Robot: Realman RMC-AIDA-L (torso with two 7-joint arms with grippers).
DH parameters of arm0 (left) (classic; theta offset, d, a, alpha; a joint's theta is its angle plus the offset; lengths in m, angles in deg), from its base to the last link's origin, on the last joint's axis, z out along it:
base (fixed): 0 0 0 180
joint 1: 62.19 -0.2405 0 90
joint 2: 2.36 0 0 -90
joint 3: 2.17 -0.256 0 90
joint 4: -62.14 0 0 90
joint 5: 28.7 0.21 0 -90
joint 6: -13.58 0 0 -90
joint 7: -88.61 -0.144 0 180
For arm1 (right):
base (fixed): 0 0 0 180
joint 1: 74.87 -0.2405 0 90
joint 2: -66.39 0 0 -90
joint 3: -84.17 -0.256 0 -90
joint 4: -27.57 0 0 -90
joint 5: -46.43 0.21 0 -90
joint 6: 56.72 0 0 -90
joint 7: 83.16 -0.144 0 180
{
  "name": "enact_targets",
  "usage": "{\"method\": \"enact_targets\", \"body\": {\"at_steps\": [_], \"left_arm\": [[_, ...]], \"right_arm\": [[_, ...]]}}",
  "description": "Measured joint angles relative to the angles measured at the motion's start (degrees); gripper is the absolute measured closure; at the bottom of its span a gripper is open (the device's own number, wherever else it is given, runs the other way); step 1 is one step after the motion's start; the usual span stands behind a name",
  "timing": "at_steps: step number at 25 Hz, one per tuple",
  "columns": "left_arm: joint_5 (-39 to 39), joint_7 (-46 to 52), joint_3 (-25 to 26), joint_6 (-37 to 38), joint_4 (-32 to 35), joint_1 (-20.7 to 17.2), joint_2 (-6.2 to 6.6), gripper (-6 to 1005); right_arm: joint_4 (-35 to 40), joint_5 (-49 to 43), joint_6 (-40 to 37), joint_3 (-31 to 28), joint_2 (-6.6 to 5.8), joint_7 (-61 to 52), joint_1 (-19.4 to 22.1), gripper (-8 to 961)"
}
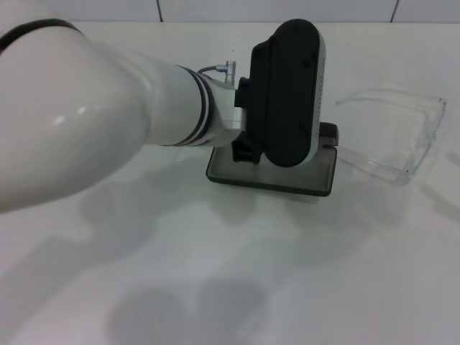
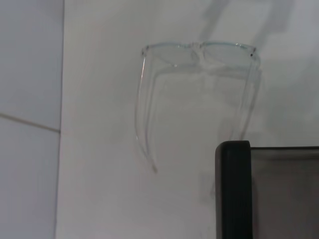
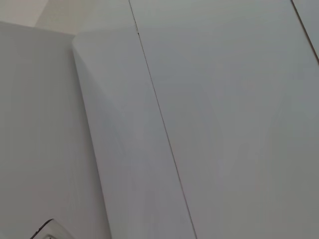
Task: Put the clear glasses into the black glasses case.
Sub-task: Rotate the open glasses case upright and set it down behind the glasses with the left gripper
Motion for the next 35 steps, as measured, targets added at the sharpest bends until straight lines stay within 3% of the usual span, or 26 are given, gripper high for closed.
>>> {"method": "enact_targets", "body": {"at_steps": [13,25,35], "left_arm": [[0.8,17.5,-3.4,4.0,1.6,1.9,0.10,798],[0.9,20.0,-4.3,3.1,-3.7,5.0,0.00,799],[1.0,19.7,-5.5,1.1,-4.8,5.8,0.09,737]], "right_arm": [[0.4,-0.3,0.0,0.0,-0.38,0.1,-0.8,81],[0.3,-0.3,0.0,0.0,-0.38,0.1,-0.9,81],[0.0,-0.1,0.3,0.0,-0.47,0.1,-1.0,80]]}}
